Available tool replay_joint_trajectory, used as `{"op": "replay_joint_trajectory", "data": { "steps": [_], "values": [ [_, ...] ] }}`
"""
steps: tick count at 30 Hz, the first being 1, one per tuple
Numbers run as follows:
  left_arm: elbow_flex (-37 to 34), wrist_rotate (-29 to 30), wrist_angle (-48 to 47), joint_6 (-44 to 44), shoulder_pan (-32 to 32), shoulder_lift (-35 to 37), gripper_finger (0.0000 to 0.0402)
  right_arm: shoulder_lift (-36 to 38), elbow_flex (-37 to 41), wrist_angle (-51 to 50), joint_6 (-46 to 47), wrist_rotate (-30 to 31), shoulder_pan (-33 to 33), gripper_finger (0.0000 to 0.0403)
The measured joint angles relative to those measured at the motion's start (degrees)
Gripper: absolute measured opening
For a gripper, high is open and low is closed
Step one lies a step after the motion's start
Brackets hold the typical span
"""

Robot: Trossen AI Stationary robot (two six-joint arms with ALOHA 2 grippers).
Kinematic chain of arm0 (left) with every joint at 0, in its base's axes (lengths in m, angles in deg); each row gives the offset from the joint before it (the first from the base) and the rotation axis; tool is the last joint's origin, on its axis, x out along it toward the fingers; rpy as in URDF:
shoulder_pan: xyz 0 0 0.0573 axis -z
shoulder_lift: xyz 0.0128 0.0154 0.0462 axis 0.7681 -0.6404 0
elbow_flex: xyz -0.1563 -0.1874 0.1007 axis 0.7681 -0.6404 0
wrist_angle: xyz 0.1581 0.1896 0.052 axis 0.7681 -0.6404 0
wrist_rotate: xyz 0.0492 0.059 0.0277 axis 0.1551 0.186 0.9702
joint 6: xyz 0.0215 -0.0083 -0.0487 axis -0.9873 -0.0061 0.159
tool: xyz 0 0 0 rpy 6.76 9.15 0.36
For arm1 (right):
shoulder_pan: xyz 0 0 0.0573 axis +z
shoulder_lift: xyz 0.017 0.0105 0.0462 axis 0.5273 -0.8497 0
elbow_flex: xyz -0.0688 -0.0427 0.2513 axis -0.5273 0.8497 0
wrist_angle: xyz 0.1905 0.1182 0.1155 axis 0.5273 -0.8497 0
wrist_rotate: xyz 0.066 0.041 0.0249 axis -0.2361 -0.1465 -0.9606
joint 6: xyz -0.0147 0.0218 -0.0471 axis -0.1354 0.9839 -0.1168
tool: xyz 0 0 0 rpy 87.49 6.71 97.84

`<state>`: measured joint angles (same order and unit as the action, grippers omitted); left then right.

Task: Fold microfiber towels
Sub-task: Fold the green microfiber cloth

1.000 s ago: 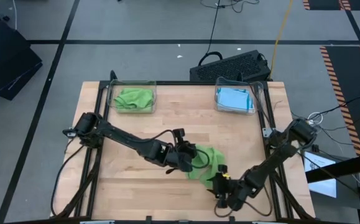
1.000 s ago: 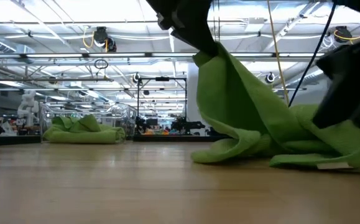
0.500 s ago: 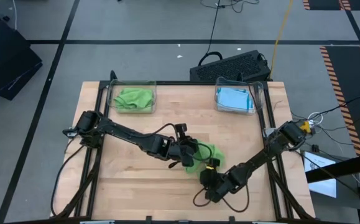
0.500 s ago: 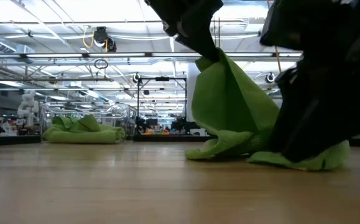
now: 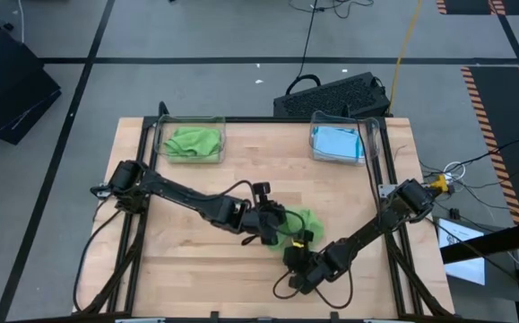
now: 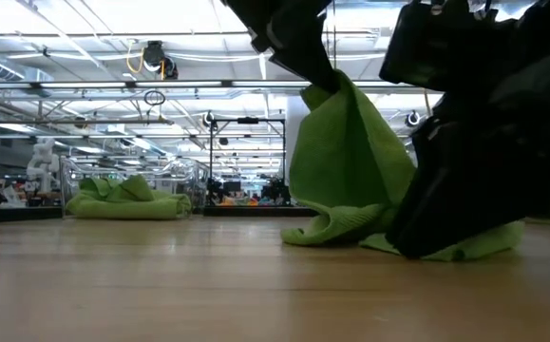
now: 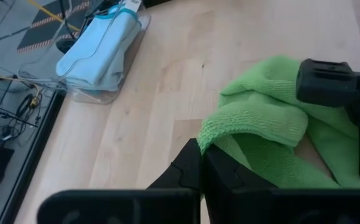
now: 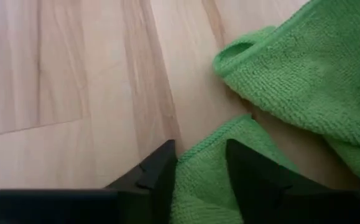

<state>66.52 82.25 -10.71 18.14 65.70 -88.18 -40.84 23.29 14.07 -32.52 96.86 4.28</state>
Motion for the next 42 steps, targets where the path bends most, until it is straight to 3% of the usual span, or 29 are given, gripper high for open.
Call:
{"op": "replay_joint_trajectory", "data": {
  "steps": [6, 8, 13, 19, 28, 33, 39, 42],
  "values": [
    [0.0, 0.0, -0.1, -0.2, 0.7, 0.0, 0.0007, -0.1, 0.1, -6.0, 5.3, 1.4, 0.1, 0.0026],
    [0.0, 0.0, -0.1, -0.4, 0.9, 0.0, 0.0004, 0.6, 0.1, -8.0, 5.8, 1.1, 0.7, 0.0009],
    [0.0, 0.0, -1.7, -0.5, 1.4, 0.0, 0.0009, 6.6, 0.6, -14.0, 6.1, -1.8, 3.1, 0.0005],
    [0.0, 0.2, -2.6, -0.3, 1.3, 0.0, 0.0004, 17.3, 0.4, -19.3, 5.7, 0.3, 6.8, 0.0002],
    [0.0, 0.2, -3.3, -1.3, 2.4, 0.3, 0.0004, 31.3, 0.4, -24.0, 5.2, 14.9, 14.9, 0.0001],
    [0.0, 2.5, -11.0, 1.6, 3.6, 3.2, 0.0007, 37.3, 0.3, -24.7, 2.4, 20.9, 19.7, 0.0001],
    [0.0, 10.5, -24.5, 11.2, 5.4, 8.8, 0.0006, 40.5, 0.3, -24.6, -0.7, 16.0, 23.4, 0.0001],
    [0.0, 10.8, -29.8, 16.5, 6.0, 11.4, 0.0003, 40.5, 0.6, -24.1, 0.6, 12.0, 24.6, 0.0001]
  ]
}}
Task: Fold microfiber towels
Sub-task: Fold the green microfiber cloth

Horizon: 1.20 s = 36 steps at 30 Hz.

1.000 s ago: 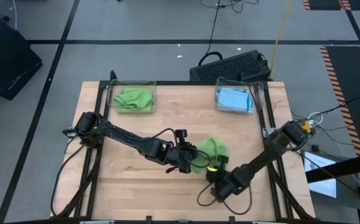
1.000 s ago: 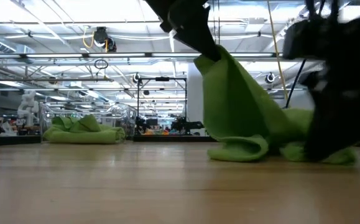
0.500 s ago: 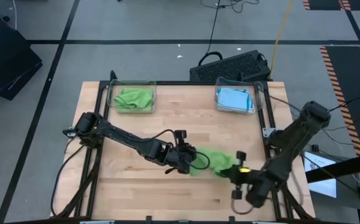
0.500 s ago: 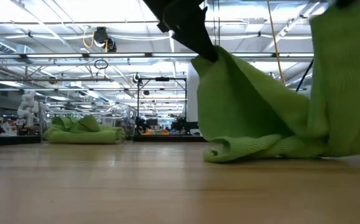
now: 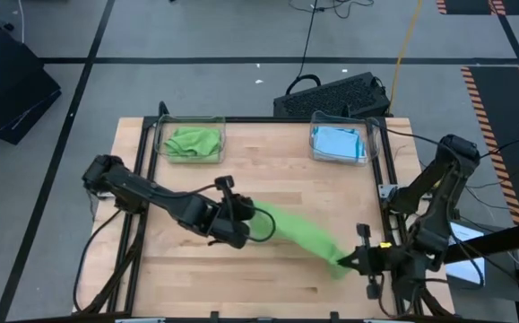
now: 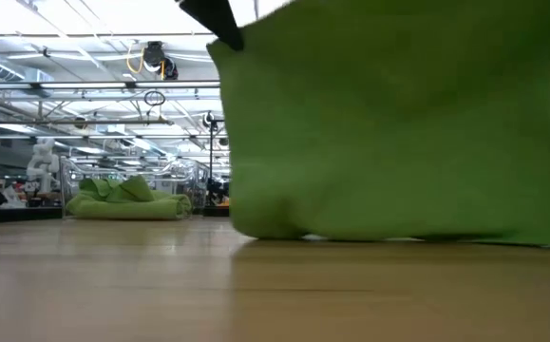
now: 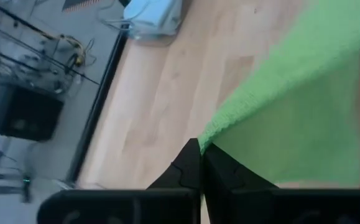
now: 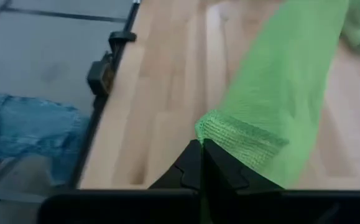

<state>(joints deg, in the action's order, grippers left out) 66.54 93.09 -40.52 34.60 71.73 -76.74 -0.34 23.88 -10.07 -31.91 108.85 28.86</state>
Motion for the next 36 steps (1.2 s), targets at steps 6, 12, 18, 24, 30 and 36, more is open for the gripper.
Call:
{"op": "replay_joint_trajectory", "data": {
  "steps": [6, 12, 18, 24, 30, 36],
  "values": [
    [0.0, -3.6, -0.8, 6.2, 1.2, 0.5, 0.0008, -1.2, 10.0, 11.9, 3.1, -0.3, 0.4, 0.0005],
    [0.0, -6.3, -0.2, 8.6, 1.1, -2.6, 0.0004, -3.2, 23.4, 32.2, 3.5, -0.3, -0.7, 0.0007],
    [0.0, -10.1, -0.1, 10.4, 1.2, -5.7, 0.0007, -3.4, 31.1, 45.7, 4.5, -0.5, -0.7, 0.0009],
    [0.0, -10.8, 1.6, 10.7, 1.2, -7.5, 0.0009, -4.7, 32.1, 49.7, 1.1, -0.4, -1.2, 0.0049],
    [0.0, -11.4, 3.8, 10.2, 1.2, -7.9, 0.0005, -11.5, 32.1, 60.1, -1.1, -3.4, -3.1, 0.0145],
    [-0.1, -11.7, 3.6, 10.5, 1.2, -8.0, 0.0012, -18.3, 30.7, 70.9, -2.8, -4.9, -4.0, 0.0199]
  ]
}}
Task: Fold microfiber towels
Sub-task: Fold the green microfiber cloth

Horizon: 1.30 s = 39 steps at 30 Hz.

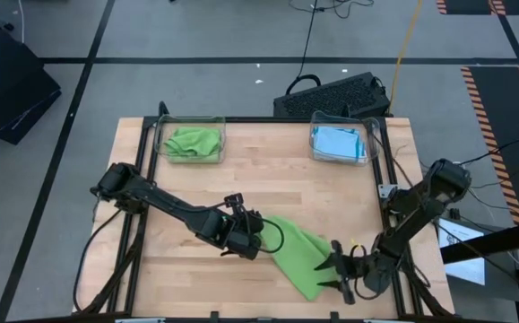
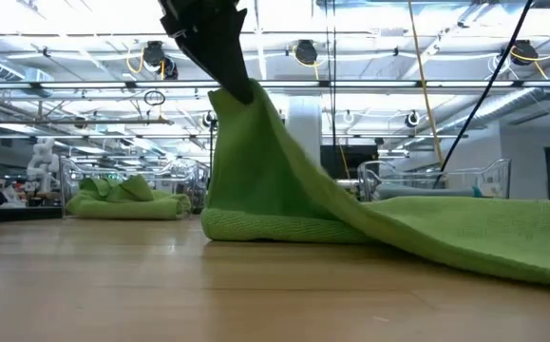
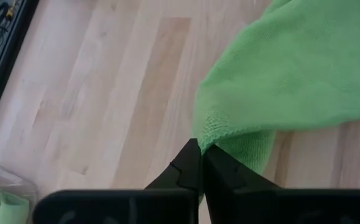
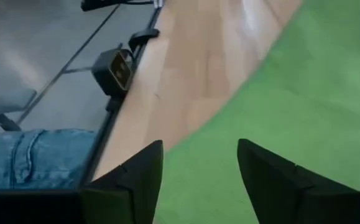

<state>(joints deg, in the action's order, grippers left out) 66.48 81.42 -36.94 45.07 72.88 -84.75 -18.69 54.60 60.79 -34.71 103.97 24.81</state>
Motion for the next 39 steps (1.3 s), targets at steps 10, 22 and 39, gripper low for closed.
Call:
{"op": "replay_joint_trajectory", "data": {
  "steps": [10, 22, 39],
  "values": [
    [0.0, 0.0, 0.1, 0.2, 0.0, 0.0, 0.0011, -16.3, -20.3, -12.4, -5.6, -5.7, 2.4, 0.0196],
    [0.0, -0.7, 0.8, 0.3, 0.0, 0.0, 0.0012, -19.8, -26.3, -25.7, -1.4, -1.0, 1.9, 0.0195],
    [0.0, -0.9, 1.4, -1.0, 0.0, 0.0, 0.0006, -24.1, -24.7, -22.2, 0.0, -2.1, 0.0, 0.0108]
  ]
}}
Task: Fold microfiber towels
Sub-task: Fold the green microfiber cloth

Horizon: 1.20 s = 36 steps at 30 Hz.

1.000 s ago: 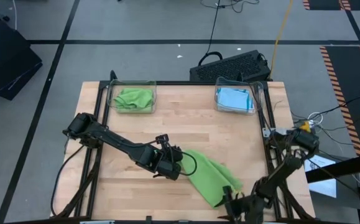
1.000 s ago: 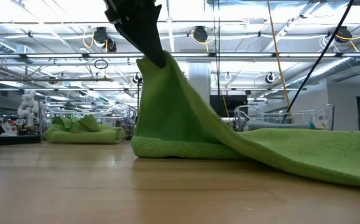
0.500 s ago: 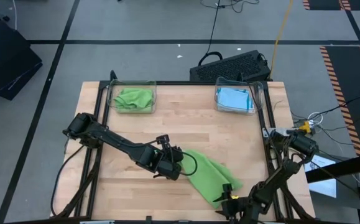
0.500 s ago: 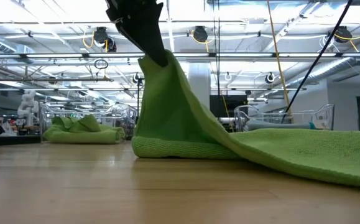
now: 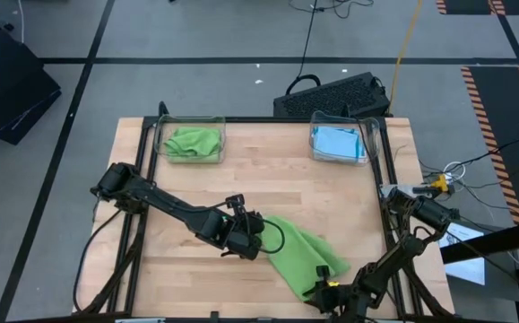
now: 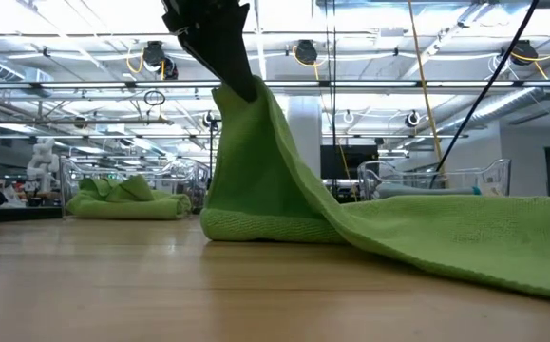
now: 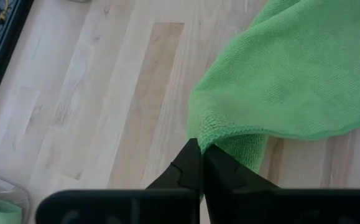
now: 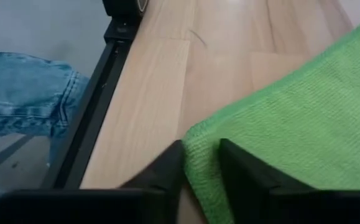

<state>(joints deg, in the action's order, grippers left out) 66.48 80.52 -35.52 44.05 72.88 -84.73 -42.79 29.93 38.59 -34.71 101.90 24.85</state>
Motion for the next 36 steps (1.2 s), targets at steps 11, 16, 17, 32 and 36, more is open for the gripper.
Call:
{"op": "replay_joint_trajectory", "data": {
  "steps": [11, 16, 17, 32, 36],
  "values": [
    [0.5, 1.0, -0.1, -8.9, -0.2, 0.5, 0.0007, 9.9, 0.7, -13.6, -6.1, -1.8, -1.6, 0.0004],
    [1.4, 3.8, 0.5, -18.7, -2.1, 3.0, 0.0006, 25.3, 0.3, -32.0, -6.8, 7.7, -4.0, 0.0005],
    [1.4, 4.8, 0.8, -20.3, -2.6, 3.9, 0.0004, 28.5, 0.4, -35.3, -7.5, 9.7, -4.7, 0.0004],
    [1.4, -2.0, 10.8, -37.5, -21.2, 22.7, 0.0009, 70.5, 0.3, -39.7, -28.8, 23.4, -25.1, 0.0003],
    [1.4, -9.9, 5.2, -32.7, -23.9, 23.1, 0.0004, 73.3, 0.3, -39.9, -27.1, 14.4, -28.1, 0.0003]
  ]
}}
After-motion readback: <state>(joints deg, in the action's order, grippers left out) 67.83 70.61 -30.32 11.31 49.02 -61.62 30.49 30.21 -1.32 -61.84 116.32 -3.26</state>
